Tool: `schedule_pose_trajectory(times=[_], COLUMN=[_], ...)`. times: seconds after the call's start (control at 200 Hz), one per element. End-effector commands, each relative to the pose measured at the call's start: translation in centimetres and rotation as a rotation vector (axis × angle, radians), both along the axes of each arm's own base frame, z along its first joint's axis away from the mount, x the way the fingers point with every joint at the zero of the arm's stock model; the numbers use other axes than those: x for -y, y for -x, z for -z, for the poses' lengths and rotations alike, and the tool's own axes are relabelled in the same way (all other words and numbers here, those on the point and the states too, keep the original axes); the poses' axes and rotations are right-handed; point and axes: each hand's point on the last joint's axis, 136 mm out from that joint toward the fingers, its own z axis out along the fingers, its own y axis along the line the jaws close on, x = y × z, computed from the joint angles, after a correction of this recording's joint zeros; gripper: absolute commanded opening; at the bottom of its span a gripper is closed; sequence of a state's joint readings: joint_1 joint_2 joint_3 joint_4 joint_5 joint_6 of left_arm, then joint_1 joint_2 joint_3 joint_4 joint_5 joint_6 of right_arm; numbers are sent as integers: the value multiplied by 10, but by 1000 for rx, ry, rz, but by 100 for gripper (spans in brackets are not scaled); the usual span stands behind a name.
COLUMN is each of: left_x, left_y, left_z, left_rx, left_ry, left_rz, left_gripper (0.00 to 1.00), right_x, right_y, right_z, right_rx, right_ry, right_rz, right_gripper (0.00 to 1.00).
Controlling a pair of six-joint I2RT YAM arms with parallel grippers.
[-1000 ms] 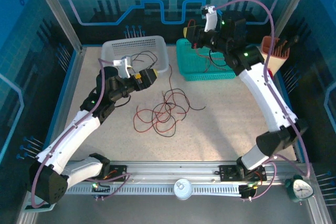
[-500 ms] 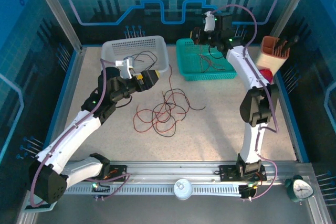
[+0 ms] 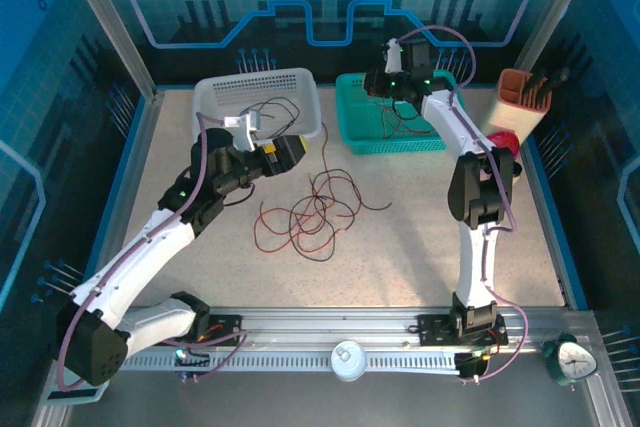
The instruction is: Untangle the cables
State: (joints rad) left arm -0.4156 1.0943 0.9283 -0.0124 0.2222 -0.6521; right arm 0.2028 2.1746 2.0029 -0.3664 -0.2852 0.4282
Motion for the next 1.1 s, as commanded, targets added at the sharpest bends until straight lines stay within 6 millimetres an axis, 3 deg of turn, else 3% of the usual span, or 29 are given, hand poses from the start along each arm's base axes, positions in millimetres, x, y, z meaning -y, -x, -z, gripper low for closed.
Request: schedule_pose_trajectory(times=[0.0,0.15,0.195,0.22,0.34,0.435,0.53,0.655,0.755,0.785,0.94,1.095], left_x=[2,4,4,5,7,9,10,10,10,10,9,6], left_y=[-1,0,-1,-1,-1,-1,-1,-1,0,0,0,0], left_z=[-15,-12,-12,-11,-10,-10,-10,-11,-12,-12,-13,-9], left_rx=[48,42,41,40,37,36,36,39,44,45,51,49], left_ry=[3,-1,0,0,1,-1,-1,-4,-7,-8,-25,-49], left_rz=[1,5,3,4,9,12,12,13,12,12,9,-1], left_gripper=[99,99,99,99,99,99,99,99,99,99,99,99], right_x=[19,14,11,9,6,7,7,10,12,13,11,2], right_y=[-6,-6,-5,-5,-2,0,0,2,4,6,13,25], right_z=[46,75,74,90,106,110,101,81,73,53,20,-19], right_rx=[-103,-179,-188,-220,-260,-273,-258,-218,-204,-170,-105,-31], right_ry=[53,41,36,44,81,91,92,108,127,126,110,69], right_rz=[48,35,25,20,1,-5,-15,-18,-22,-20,-31,-58], right_gripper=[0,1,2,2,4,14,41,59,65,67,73,72])
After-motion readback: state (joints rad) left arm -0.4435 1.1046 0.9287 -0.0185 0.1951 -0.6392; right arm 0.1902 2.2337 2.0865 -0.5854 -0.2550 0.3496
